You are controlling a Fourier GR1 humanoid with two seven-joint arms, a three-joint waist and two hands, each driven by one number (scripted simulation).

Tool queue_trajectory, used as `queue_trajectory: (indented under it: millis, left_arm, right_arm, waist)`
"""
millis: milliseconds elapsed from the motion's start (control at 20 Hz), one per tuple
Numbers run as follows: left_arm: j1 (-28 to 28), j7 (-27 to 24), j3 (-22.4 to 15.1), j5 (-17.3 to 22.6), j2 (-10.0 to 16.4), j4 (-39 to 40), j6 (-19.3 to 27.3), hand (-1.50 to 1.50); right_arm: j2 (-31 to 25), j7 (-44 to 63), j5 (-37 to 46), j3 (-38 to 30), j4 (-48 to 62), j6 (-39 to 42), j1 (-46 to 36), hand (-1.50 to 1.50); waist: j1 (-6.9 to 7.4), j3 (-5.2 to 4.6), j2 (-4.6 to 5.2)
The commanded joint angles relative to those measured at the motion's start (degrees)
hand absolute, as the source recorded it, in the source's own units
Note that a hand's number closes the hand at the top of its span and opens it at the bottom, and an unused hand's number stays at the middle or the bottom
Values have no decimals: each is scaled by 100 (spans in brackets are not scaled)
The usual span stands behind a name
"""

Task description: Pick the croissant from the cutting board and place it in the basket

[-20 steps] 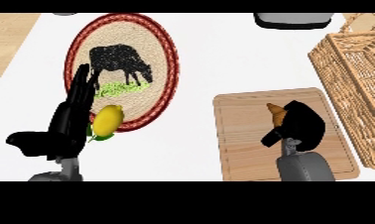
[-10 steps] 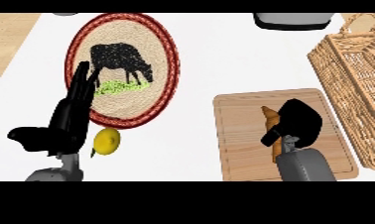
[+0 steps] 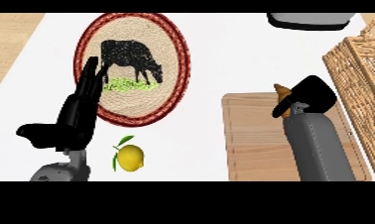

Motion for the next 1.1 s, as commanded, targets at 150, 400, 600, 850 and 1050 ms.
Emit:
queue_trajectory:
  millis: [150,400,600,850,1050]
  left_arm:
    - [-89,-74,-195,-15,-79,54,-126,0]
    - [-183,35,-195,-70,-99,53,-46,0]
    - [-190,-16,-216,-29,-109,130,-128,0]
    - [-171,-62,-294,-127,-175,157,-64,0]
    - [-234,141,-239,-87,-159,141,-39,0]
  right_arm:
    - [-446,948,290,-1161,1065,-1100,-1409,150]
    - [-619,855,751,-1407,1246,-2203,-2102,150]
    - [-732,884,1384,-1399,1437,-2904,-2659,150]
    - [-554,1173,2069,-1478,1834,-3449,-3354,150]
    - [-551,1499,2435,-1808,2204,-3496,-3789,150]
  waist:
    - [370,31,165]
    - [342,27,99]
    - [385,10,98]
    - [345,4,66]
    - [242,4,39]
